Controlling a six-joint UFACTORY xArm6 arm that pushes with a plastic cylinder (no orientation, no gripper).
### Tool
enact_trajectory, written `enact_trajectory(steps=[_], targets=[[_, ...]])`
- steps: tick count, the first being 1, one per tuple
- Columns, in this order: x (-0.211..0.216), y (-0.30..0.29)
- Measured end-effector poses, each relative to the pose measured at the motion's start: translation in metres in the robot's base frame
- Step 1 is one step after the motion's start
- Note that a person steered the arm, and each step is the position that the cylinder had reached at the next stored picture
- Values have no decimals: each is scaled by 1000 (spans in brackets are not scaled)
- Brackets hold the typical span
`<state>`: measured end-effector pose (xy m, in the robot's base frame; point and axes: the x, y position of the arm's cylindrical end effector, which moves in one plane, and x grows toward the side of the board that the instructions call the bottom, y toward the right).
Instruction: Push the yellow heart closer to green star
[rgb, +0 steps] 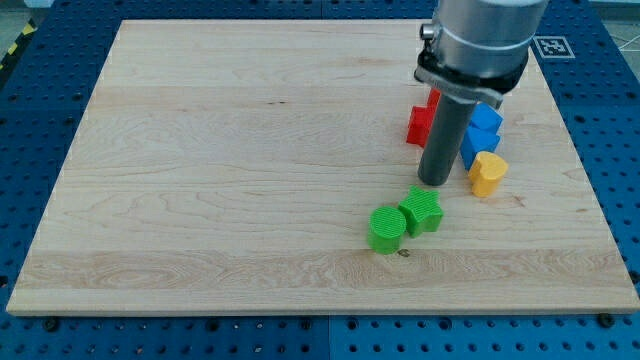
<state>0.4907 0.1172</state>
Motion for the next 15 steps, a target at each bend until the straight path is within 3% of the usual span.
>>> enact_trajectory(steps=[2, 7, 10, 13, 15], targets=[[50, 9], [42, 138], [-24, 117], [-28, 45], [-31, 73]])
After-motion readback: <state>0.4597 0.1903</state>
